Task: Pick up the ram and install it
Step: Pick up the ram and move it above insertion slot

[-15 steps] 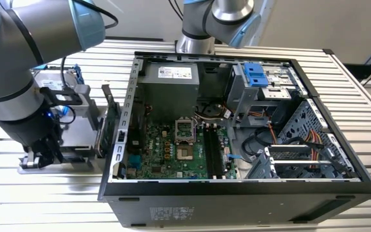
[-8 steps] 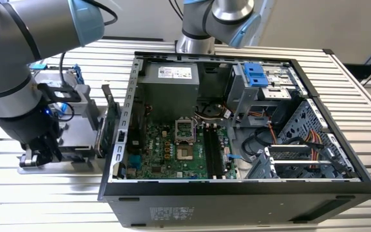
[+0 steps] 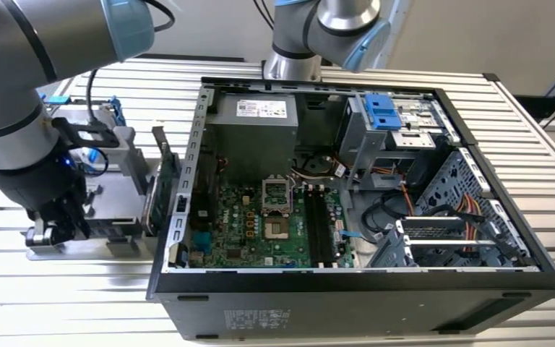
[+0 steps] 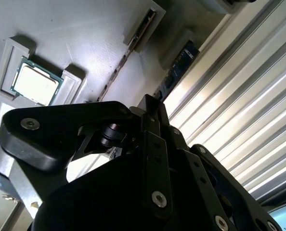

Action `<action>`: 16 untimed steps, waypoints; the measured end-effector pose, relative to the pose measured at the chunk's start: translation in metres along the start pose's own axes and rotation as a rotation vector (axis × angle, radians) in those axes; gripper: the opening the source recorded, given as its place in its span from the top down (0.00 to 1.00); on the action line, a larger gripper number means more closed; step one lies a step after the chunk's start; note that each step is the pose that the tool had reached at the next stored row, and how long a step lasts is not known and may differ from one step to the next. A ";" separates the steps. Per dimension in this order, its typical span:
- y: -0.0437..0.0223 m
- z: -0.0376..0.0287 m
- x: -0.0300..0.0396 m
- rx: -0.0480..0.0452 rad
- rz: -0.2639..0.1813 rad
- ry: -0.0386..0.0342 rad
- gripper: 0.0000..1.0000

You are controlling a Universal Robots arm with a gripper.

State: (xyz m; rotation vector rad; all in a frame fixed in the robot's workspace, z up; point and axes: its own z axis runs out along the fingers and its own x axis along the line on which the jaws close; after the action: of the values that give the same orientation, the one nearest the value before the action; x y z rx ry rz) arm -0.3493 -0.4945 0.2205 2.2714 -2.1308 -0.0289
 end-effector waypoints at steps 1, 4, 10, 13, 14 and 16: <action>0.0000 -0.0013 0.0001 -0.0001 0.000 0.0001 1.00; 0.0001 -0.0053 0.0001 -0.0001 0.000 0.0001 1.00; 0.0004 -0.0127 0.0001 0.0000 0.000 0.0000 1.00; 0.0005 -0.0161 0.0001 0.0000 0.000 0.0000 1.00; 0.0006 -0.0172 0.0001 -0.0001 0.000 0.0000 1.00; 0.0006 -0.0195 0.0001 0.0000 0.000 0.0000 1.00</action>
State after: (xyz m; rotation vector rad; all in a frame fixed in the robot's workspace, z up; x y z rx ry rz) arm -0.3493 -0.4946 0.2400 2.2714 -2.1308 -0.0289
